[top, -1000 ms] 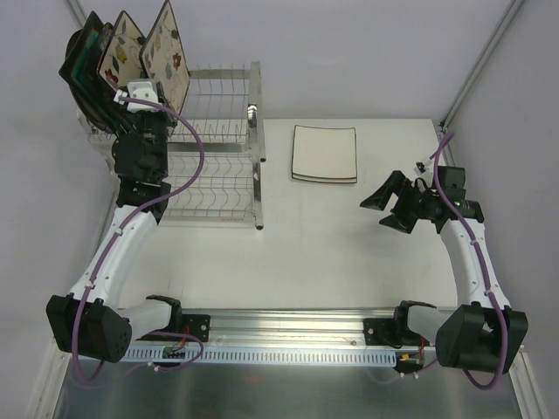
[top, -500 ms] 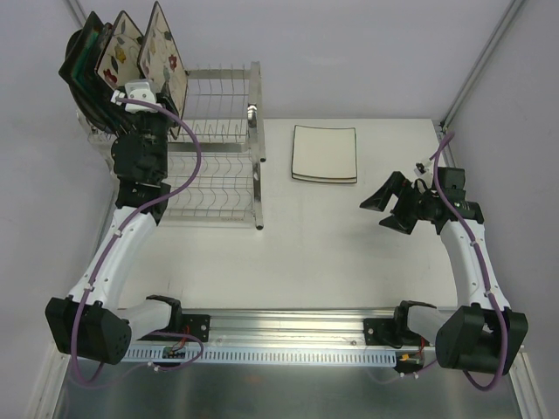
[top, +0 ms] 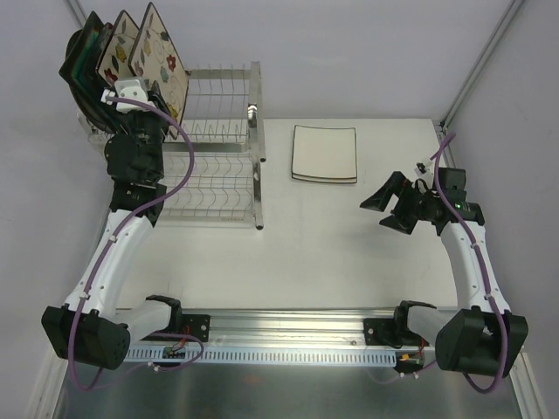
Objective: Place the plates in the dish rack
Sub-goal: Insert the plate into the dish rack
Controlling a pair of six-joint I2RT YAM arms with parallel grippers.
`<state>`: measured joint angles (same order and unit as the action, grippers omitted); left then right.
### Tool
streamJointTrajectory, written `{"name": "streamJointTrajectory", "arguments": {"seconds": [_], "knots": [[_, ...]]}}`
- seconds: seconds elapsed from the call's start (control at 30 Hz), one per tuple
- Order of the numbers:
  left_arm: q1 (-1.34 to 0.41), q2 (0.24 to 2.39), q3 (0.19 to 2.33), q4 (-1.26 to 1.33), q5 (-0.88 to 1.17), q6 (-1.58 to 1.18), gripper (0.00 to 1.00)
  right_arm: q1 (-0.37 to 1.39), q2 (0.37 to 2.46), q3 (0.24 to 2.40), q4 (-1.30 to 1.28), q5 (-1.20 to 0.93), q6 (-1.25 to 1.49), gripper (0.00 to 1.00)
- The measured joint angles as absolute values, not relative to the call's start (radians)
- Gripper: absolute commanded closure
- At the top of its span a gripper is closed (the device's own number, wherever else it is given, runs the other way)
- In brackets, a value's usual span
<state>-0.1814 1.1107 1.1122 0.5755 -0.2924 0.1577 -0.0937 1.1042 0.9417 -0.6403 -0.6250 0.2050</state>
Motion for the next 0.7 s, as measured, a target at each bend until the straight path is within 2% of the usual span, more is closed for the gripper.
{"name": "streamJointTrajectory", "arguments": {"seconds": [0.1,0.2,0.27,0.3,0.4,0.7], "knots": [[-0.181,1.11,1.12,0.563,-0.313,0.168,0.74,-0.094,1.102,0.937,-0.64,-0.625,0.205,0.01],[-0.181,1.11,1.124,0.556,-0.327,0.174,0.75,-0.094,1.101,0.936,-0.64,-0.625,0.205,0.01],[-0.181,1.11,1.126,0.55,-0.331,0.176,0.68,-0.094,1.1,0.936,-0.64,-0.625,0.205,0.0],[-0.181,1.11,1.127,0.548,-0.331,0.177,0.67,-0.093,1.1,0.936,-0.64,-0.625,0.205,0.0],[-0.181,1.107,1.133,0.534,-0.336,0.179,0.77,-0.093,1.1,0.936,-0.64,-0.625,0.205,0.0],[-0.181,1.104,1.155,0.488,-0.371,0.175,0.77,-0.09,1.101,0.936,-0.64,-0.625,0.205,0.0]]}}
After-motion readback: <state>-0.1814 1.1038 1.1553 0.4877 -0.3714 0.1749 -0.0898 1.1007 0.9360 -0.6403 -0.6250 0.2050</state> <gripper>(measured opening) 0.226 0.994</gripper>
